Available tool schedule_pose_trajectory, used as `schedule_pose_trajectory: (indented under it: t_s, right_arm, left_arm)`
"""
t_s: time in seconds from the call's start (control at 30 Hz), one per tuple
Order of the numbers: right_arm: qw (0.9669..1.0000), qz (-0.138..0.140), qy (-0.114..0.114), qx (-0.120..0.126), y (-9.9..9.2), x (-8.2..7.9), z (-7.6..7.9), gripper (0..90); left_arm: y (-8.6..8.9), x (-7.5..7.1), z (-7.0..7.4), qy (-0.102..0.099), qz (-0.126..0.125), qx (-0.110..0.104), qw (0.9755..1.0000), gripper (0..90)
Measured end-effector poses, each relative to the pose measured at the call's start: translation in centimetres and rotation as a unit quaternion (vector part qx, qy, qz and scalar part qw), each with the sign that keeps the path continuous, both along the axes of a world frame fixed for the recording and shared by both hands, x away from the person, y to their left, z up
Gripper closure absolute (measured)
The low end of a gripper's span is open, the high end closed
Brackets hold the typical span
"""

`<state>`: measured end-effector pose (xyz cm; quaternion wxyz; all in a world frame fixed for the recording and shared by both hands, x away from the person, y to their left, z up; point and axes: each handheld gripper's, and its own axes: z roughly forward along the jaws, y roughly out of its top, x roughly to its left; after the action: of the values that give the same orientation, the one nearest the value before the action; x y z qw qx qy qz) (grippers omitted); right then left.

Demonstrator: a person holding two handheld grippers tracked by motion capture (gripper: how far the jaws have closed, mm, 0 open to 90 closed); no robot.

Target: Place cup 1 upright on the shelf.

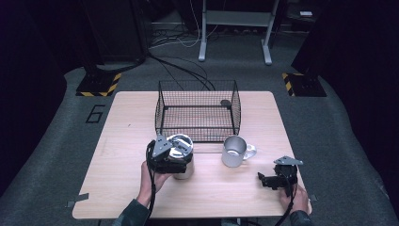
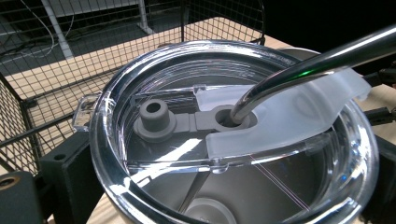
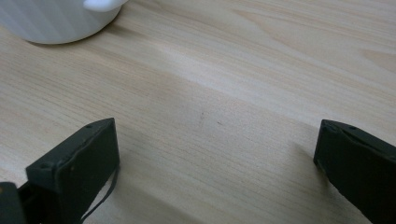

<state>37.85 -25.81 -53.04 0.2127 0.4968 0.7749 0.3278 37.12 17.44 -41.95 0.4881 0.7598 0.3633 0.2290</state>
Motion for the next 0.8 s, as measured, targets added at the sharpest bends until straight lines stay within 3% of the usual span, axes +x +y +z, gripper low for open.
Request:
schedule_pose_trajectory:
  t_s: [0.6, 0.8]
  right_arm:
    - [1.0000, 0.001, -0.002, 0.000, 0.0, 0.0, 0.0, 0.0]
    - [1.0000, 0.001, -0.001, 0.000, 0.0, 0.0, 0.0, 0.0]
  left_arm:
    - [0.4, 0.4, 2.4, -0.008, -0.011, 0.006, 0.9999, 4.0]
    - [0.4, 0.4, 2.4, -0.008, -0.011, 0.006, 0.9999, 4.0]
